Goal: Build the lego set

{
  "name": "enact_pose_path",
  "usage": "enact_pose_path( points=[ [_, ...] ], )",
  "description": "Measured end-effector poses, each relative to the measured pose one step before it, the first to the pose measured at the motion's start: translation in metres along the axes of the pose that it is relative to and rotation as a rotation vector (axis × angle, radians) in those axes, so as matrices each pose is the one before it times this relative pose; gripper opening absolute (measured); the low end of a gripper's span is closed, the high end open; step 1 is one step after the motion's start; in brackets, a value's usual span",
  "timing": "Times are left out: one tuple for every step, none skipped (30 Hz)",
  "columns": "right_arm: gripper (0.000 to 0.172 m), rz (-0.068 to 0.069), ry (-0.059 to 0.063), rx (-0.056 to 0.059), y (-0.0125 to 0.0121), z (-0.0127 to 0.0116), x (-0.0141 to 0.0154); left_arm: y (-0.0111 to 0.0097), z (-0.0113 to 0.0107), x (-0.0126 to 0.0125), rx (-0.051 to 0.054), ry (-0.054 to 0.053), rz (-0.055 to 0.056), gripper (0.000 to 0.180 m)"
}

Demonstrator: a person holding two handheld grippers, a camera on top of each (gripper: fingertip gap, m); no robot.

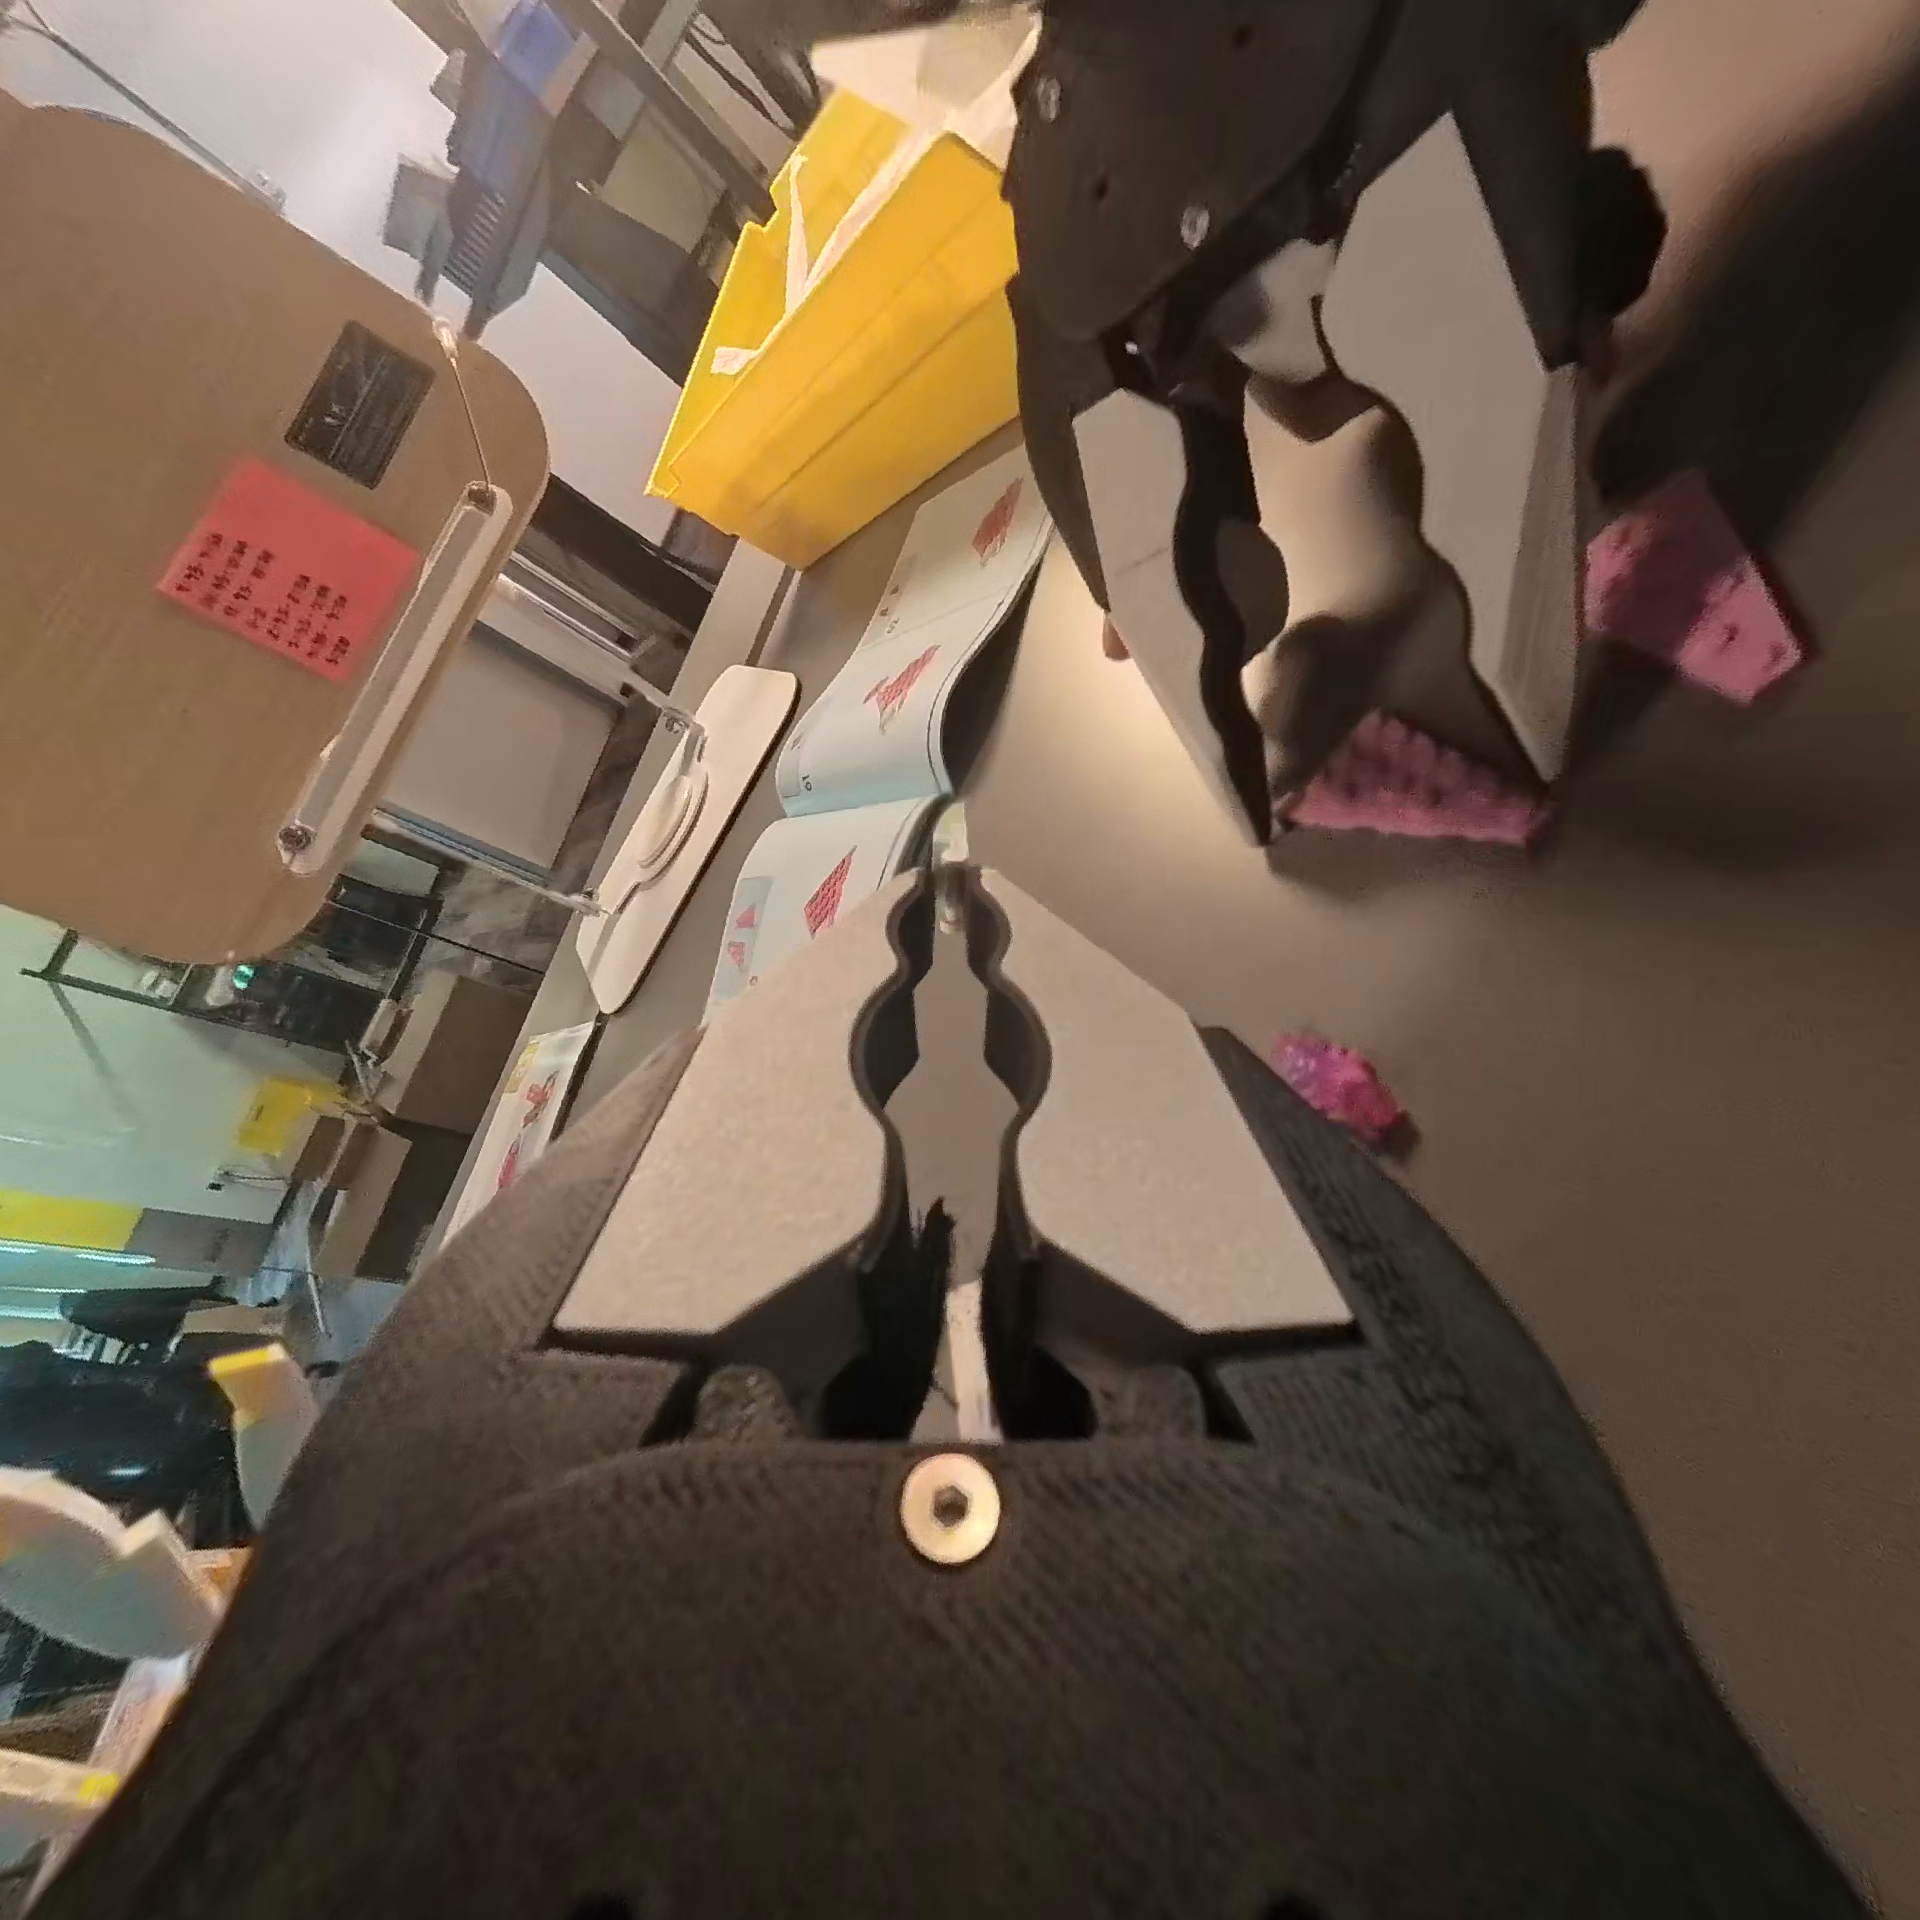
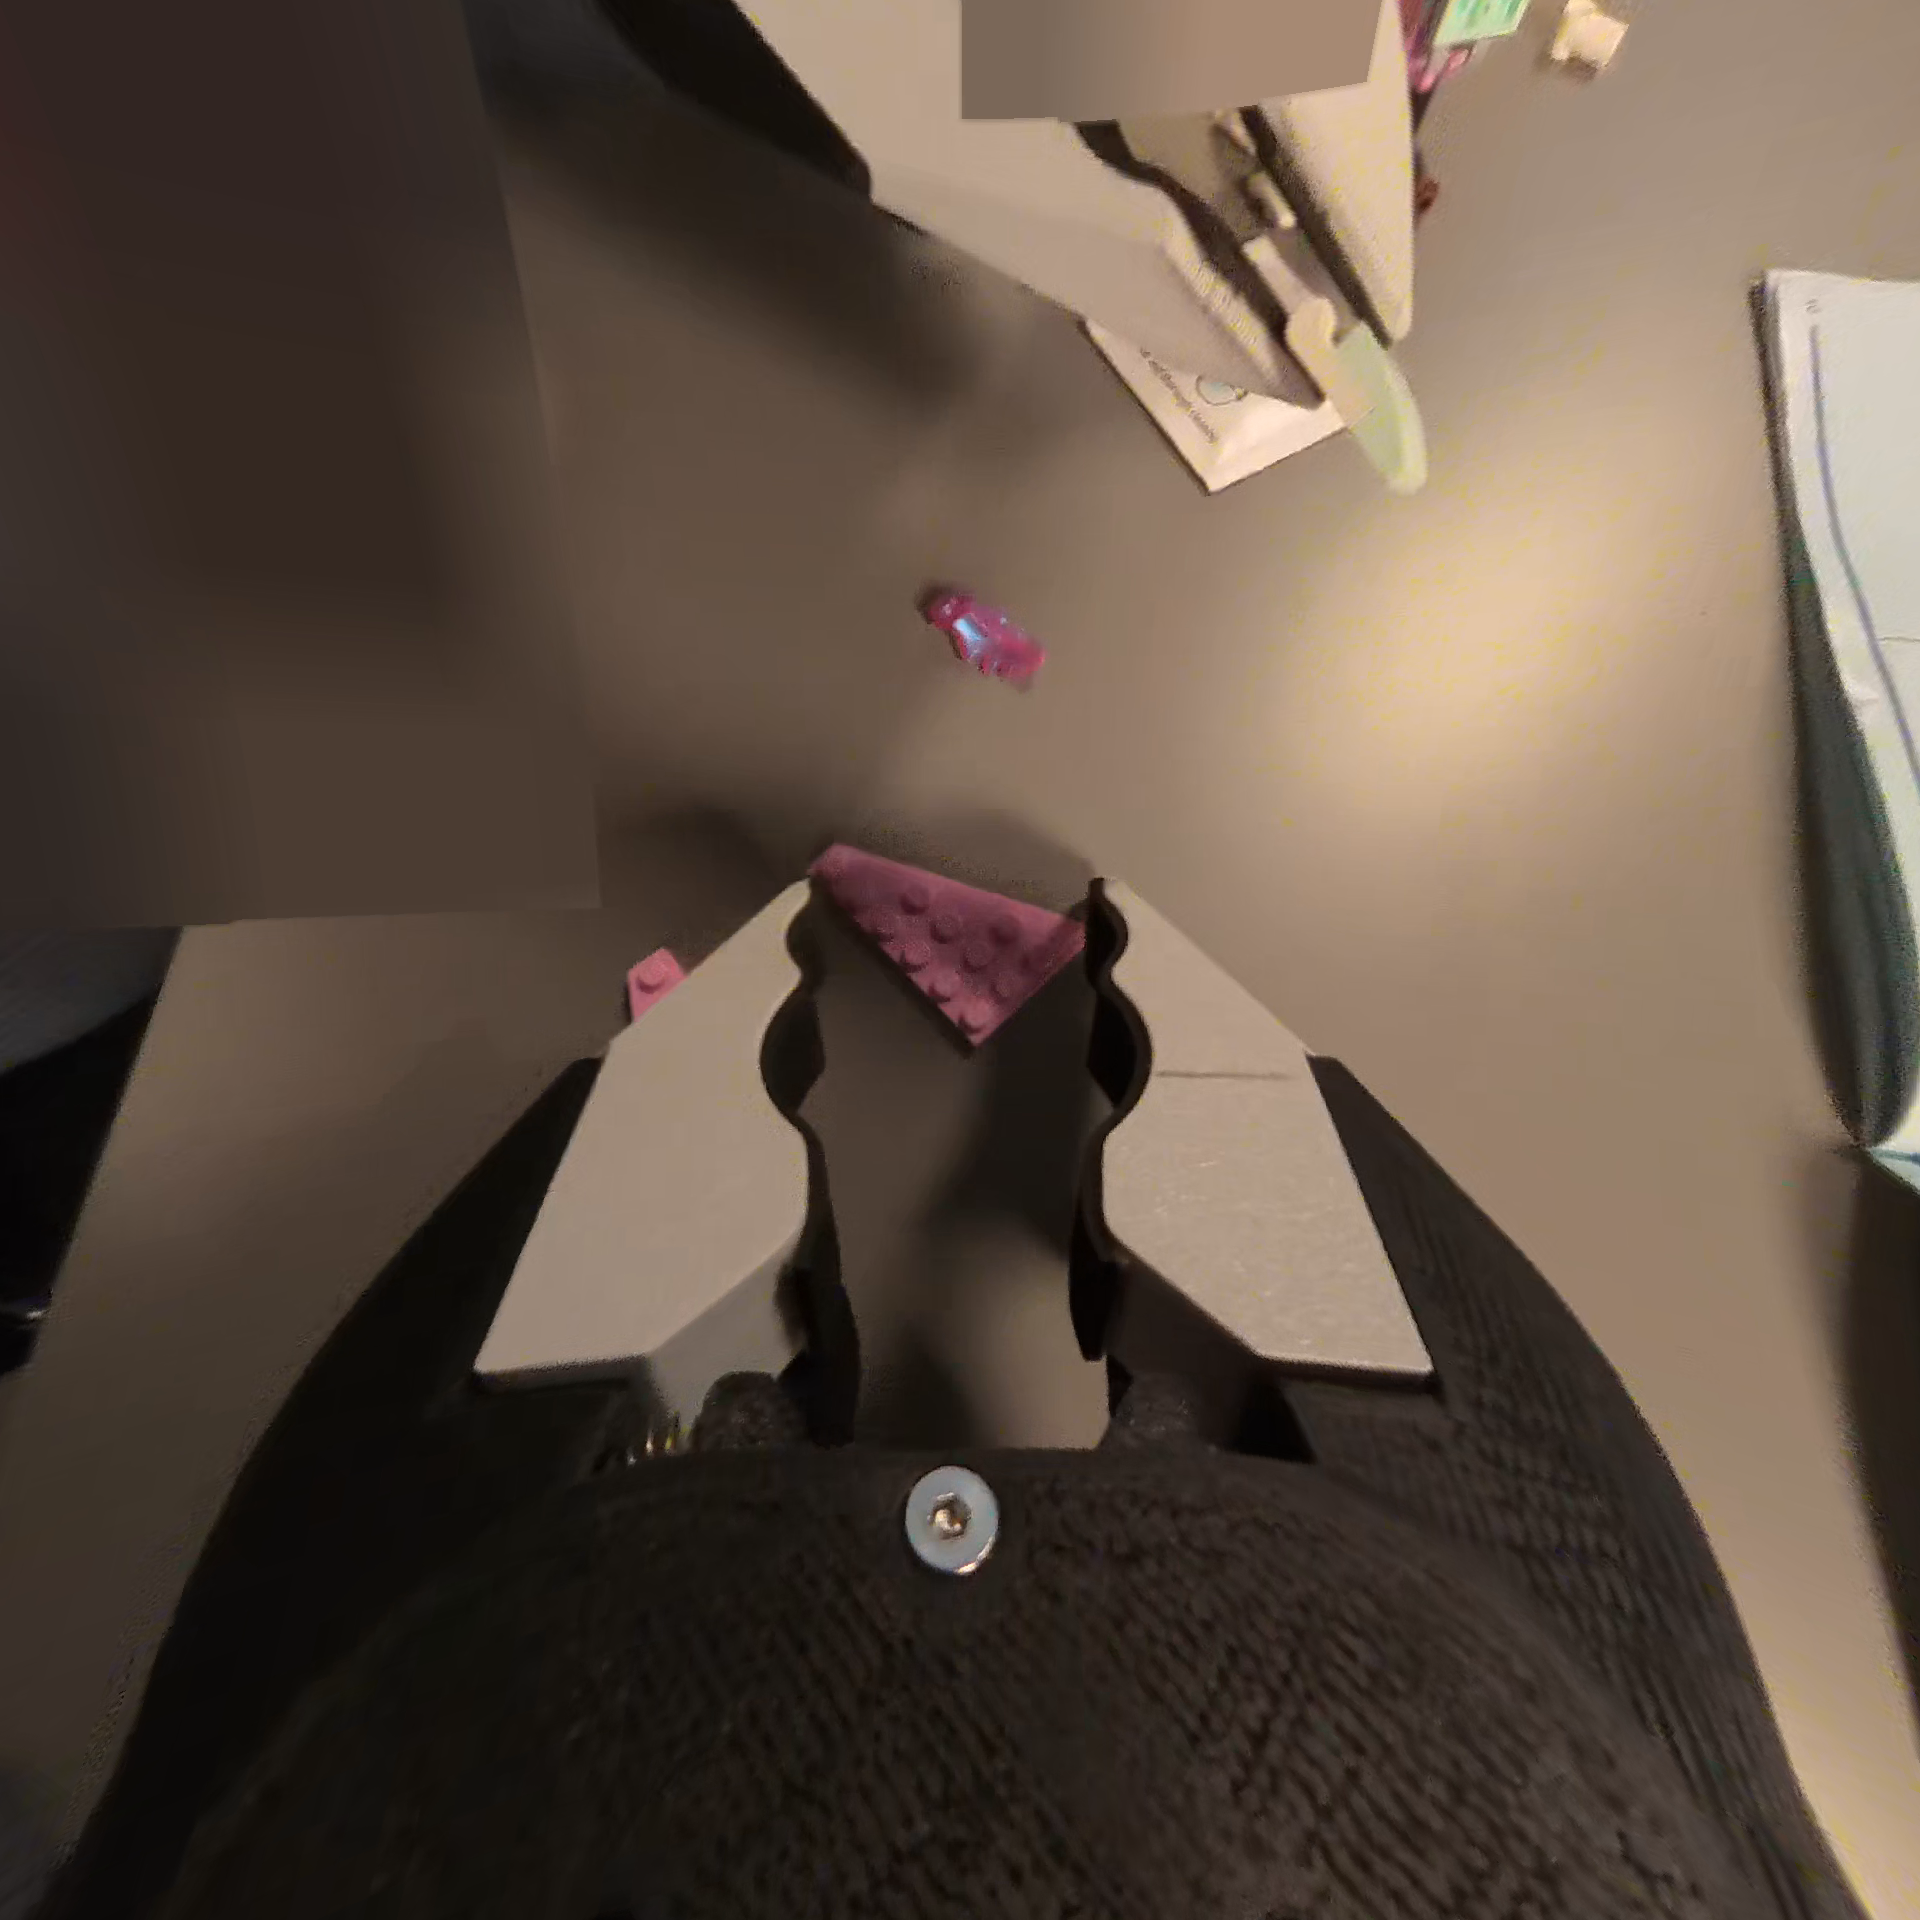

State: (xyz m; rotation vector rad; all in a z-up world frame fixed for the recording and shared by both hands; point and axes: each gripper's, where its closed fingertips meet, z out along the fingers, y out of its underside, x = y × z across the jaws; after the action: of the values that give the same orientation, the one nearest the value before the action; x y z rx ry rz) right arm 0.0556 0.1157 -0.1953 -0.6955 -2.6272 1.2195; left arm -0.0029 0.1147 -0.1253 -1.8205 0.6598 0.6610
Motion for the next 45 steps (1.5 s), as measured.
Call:
enact_pose_path(
  points=[
    [0.043,-0.0069,0.0137,-0.0037,0.00039,0.00006,0.00177,0.00370,-0.00090,-0.00051,-0.0043,0.0043,0.0036,0.004],
    [0.039,-0.0011,0.0119,-0.0036,0.00061,-0.00070,0.00183,0.00317,-0.00107,-0.00065,-0.0017,0.0051,-0.0123,0.004],
    [0.035,0.0030,0.0151,-0.0031,0.00077,-0.00079,0.00260,0.00210,-0.00121,0.00000,0.0036,0.0099,-0.0199,0.004],
    [0.033,0.0079,0.0203,-0.0024,0.00053,-0.00059,0.00356,0.00131,-0.00132,0.00000,0.0075,0.0084,-0.0208,0.004],
    [0.035,0.0112,0.0181,-0.0020,0.00012,-0.00014,0.00330,0.00074,-0.00118,-0.00051,0.0060,0.0027,-0.0167,0.004],
    [0.036,0.0118,0.0141,-0.0024,-0.00015,0.00006,0.00248,0.00043,-0.00084,-0.00067,0.0022,-0.0004,-0.0087,0.004],
    [0.037,0.0088,0.0113,-0.0030,-0.00017,0.00014,0.00196,0.00001,-0.00042,-0.00076,0.0026,-0.0031,-0.0033,0.004],
    [0.037,0.0067,0.0100,-0.0032,-0.00035,0.00021,0.00166,-0.00068,-0.00006,-0.00052,0.0049,-0.0017,-0.0042,0.004],
    [0.035,0.0084,0.0111,-0.0017,-0.00028,0.00030,0.00209,-0.00062,0.00015,-0.00010,0.0038,0.0005,-0.0065,0.004],
    [0.033,0.0113,0.0131,-0.0003,-0.00049,0.00027,0.00271,-0.00032,0.00017,0.00003,0.0020,0.0005,-0.0056,0.004],
    [0.031,0.0101,0.0097,-0.0008,-0.00036,0.00016,0.00229,-0.00003,0.00014,0.00009,0.0005,0.0000,-0.0025,0.004],
    [0.037,0.0014,-0.0069,0.0006,0.00001,-0.00022,-0.00074,0.00015,0.00012,0.00013,-0.0007,-0.0008,0.0012,0.004],
    [0.046,-0.0047,-0.0156,0.0032,0.00051,-0.00068,-0.00224,0.00021,0.00009,-0.00018,-0.0011,-0.0021,0.0031,0.004],
    [0.052,-0.0054,-0.0114,0.0056,0.00106,-0.00120,-0.00129,-0.00012,-0.00008,-0.00017,0.0002,-0.0022,0.0025,0.004],
    [0.056,0.0006,-0.0111,0.0090,0.00095,-0.00142,-0.00079,-0.00037,-0.00020,0.00006,0.0019,-0.0006,-0.0002,0.004],
    [0.056,0.0084,-0.0130,0.0112,0.00067,-0.00155,-0.00073,-0.00072,-0.00018,0.00011,0.0033,0.0007,-0.0022,0.004],
    [0.054,0.0086,-0.0072,0.0094,0.00038,-0.00113,0.00012,-0.00096,-0.00031,0.00026,0.0045,0.0008,-0.0016,0.004],
    [0.048,0.0024,0.0028,0.0051,0.00045,-0.00095,0.00121,-0.00073,-0.00007,0.00049,0.0039,0.0019,-0.0002,0.004],
    [0.043,-0.0034,0.0077,0.0008,0.00057,-0.00061,0.00137,-0.00030,0.00007,0.00066,0.0020,0.0026,0.0010,0.004],
    [0.039,-0.0069,0.0054,-0.0023,0.00049,-0.00031,0.00041,-0.00015,0.00020,0.00092,0.0013,0.0030,0.0029,0.004],
    [0.036,-0.0083,0.0067,-0.0042,0.00037,-0.00014,0.00035,-0.00009,0.00027,0.00116,0.0008,0.0041,0.0033,0.004],
    [0.033,-0.0095,0.0128,-0.0043,0.00015,0.00025,0.00121,0.00000,0.00027,0.00108,0.0005,0.0037,0.0026,0.004],
    [0.032,-0.0096,0.0079,-0.0033,-0.00002,0.00018,0.00059,-0.00027,0.00041,0.00104,0.0013,0.0026,0.0028,0.004],
    [0.031,-0.0014,0.0031,-0.0008,-0.00011,0.00004,0.00049,-0.00023,0.00038,0.00117,0.0017,0.0034,0.0038,0.004],
    [0.029,0.0043,0.0033,0.0011,-0.00014,0.00006,0.00080,-0.00026,0.00035,0.00142,0.0015,0.0051,0.0046,0.004],
    [0.027,0.0019,0.0035,0.0004,-0.00014,-0.00002,0.00071,-0.00037,0.00033,0.00144,0.0024,0.0053,0.0049,0.004],
    [0.022,-0.0017,0.0005,-0.0017,-0.00004,0.00006,-0.00005,-0.00045,0.00028,0.00193,0.0027,0.0074,0.0056,0.004],
    [0.021,-0.0005,-0.0009,-0.0025,-0.00007,0.00000,-0.00039,-0.00055,0.00028,0.00245,0.0036,0.0110,0.0075,0.004],
    [0.021,0.0003,-0.0031,-0.0006,-0.00013,0.00006,-0.00049,-0.00080,0.00017,0.00311,0.0061,0.0136,0.0102,0.004],
    [0.021,-0.0032,-0.0090,0.0015,-0.00012,0.00015,-0.00139,-0.00090,0.00023,0.00372,0.0069,0.0161,0.0128,0.004],
    [0.020,-0.0043,-0.0100,0.0031,-0.00038,0.00014,-0.00141,-0.00096,0.00051,0.00395,0.0062,0.0157,0.0150,0.004],
    [0.020,-0.0009,-0.0081,0.0039,-0.00035,0.00019,-0.00082,-0.00056,0.00069,0.00356,0.0030,0.0124,0.0159,0.004],
    [0.020,0.0033,-0.0100,0.0050,-0.00054,0.00045,-0.00076,-0.00006,0.00090,0.00322,0.0001,0.0094,0.0164,0.004],
    [0.020,0.0053,-0.0137,0.0072,-0.00073,0.00044,-0.00117,0.00022,0.00107,0.00315,-0.0011,0.0098,0.0162,0.004],
    [0.020,0.0035,-0.0137,0.0072,-0.00071,0.00056,-0.00146,0.00029,0.00112,0.00332,-0.0015,0.0120,0.0146,0.004],
    [0.020,0.0002,-0.0109,0.0045,-0.00049,0.00044,-0.00132,0.00007,0.00094,0.00302,-0.0002,0.0106,0.0120,0.004],
    [0.020,-0.0008,-0.0073,0.0012,-0.00035,0.00030,-0.00091,-0.00017,0.00069,0.00218,-0.0003,0.0062,0.0096,0.004],
    [0.020,-0.0013,-0.0058,0.0003,-0.00016,0.00032,-0.00079,-0.00036,0.00056,0.00165,0.0002,0.0041,0.0113,0.004],
    [0.020,-0.0022,-0.0043,0.0001,-0.00014,0.00020,-0.00083,-0.00077,0.00047,0.00230,0.0021,0.0067,0.0166,0.004],
    [0.020,-0.0026,-0.0038,0.0001,-0.00014,0.00020,-0.00073,-0.00090,0.00026,0.00255,0.0029,0.0063,0.0221,0.004],
    [0.019,-0.0017,-0.0046,0.0000,-0.00017,0.00024,-0.00082,-0.00036,0.00052,0.00257,-0.0009,0.0037,0.0314,0.004],
    [0.020,-0.0010,-0.0045,0.0001,-0.00016,0.00021,-0.00072,-0.00018,0.00072,0.00277,-0.0021,0.0015,0.0412,0.004],
    [0.020,-0.0018,-0.0039,0.0001,-0.00015,0.00021,-0.00080,-0.00005,0.00101,0.00234,-0.0022,-0.0048,0.0474,0.004],
    [0.020,-0.0013,-0.0031,0.0001,-0.00008,0.00027,-0.00049,0.00008,0.00129,0.00219,-0.0036,-0.0073,0.0500,0.004],
    [0.020,0.0004,-0.0035,0.0004,-0.00015,0.00013,-0.00049,0.00023,0.00127,0.00264,-0.0045,-0.0026,0.0459,0.004]
  ],
)
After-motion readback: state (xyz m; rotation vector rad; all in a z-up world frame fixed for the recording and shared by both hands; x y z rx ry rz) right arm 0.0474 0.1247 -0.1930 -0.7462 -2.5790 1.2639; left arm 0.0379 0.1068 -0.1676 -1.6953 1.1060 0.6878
